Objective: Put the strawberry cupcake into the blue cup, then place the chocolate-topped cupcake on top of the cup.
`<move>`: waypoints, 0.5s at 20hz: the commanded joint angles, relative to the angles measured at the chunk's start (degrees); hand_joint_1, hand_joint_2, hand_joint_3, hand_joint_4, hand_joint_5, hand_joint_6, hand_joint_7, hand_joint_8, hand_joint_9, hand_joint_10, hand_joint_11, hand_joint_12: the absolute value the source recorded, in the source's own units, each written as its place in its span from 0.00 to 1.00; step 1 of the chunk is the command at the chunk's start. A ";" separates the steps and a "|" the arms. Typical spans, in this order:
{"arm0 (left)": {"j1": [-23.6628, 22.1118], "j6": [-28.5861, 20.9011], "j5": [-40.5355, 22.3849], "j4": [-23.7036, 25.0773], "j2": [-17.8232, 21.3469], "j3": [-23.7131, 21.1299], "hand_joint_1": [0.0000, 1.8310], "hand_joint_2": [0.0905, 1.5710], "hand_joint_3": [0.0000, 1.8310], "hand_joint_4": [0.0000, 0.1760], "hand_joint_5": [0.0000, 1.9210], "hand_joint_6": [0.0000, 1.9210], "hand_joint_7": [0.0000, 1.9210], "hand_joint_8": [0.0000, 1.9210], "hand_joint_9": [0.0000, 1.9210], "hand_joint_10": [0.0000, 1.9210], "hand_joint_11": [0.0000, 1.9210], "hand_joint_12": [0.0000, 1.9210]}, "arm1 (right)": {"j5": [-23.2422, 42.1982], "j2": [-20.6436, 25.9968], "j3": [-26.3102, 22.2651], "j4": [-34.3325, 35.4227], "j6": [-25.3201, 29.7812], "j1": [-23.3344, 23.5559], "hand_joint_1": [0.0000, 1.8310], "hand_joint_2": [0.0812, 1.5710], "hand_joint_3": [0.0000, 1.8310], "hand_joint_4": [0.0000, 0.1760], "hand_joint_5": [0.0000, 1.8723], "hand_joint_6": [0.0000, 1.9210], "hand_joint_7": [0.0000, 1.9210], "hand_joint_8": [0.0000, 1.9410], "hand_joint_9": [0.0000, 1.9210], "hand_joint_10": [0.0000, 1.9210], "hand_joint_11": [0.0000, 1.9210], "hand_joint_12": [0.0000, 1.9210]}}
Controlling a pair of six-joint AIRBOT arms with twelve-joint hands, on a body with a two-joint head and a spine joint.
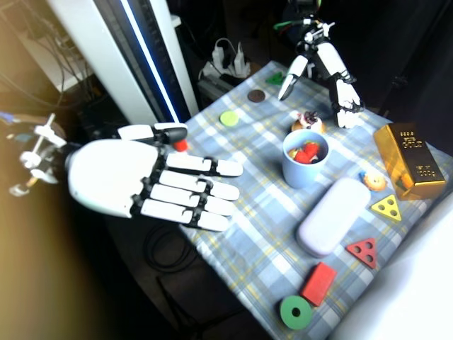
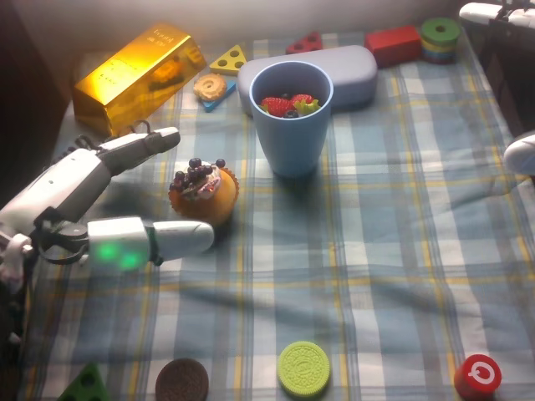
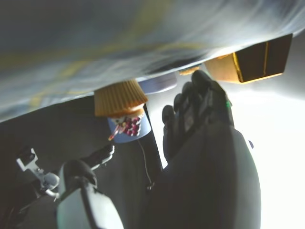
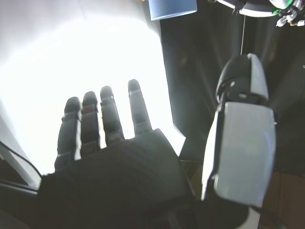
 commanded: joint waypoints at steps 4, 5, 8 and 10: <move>-2.24 3.86 -3.77 1.89 -1.42 0.48 0.38 0.43 0.00 0.17 0.21 0.00 0.15 0.00 0.12 0.01 0.00 0.20 | 6.76 -0.61 0.56 1.79 0.17 0.40 0.00 0.56 0.01 0.64 0.00 0.00 0.00 0.00 0.00 0.00 0.00 0.00; -2.44 3.89 -3.51 1.96 -1.75 0.72 0.38 0.43 0.00 0.16 0.22 0.00 0.17 0.01 0.13 0.01 0.00 0.21 | 6.76 -0.79 0.66 1.79 0.17 0.40 0.00 0.56 0.01 0.48 0.00 0.00 0.02 0.01 0.00 0.00 0.00 0.00; -3.17 4.20 -2.52 2.15 -2.73 1.58 0.35 0.44 0.00 0.11 0.24 0.00 0.19 0.01 0.15 0.01 0.00 0.23 | 6.76 -0.83 0.69 1.78 0.17 0.34 0.00 0.54 0.00 0.38 0.00 0.00 0.02 0.00 0.00 0.00 0.00 0.00; -3.48 5.07 -2.09 2.15 -3.13 1.83 0.36 0.45 0.00 0.02 0.27 0.00 0.22 0.00 0.17 0.00 0.00 0.25 | 6.76 -0.81 0.70 1.78 0.17 0.33 0.00 0.54 0.00 0.38 0.00 0.00 0.01 0.00 0.00 0.00 0.00 0.00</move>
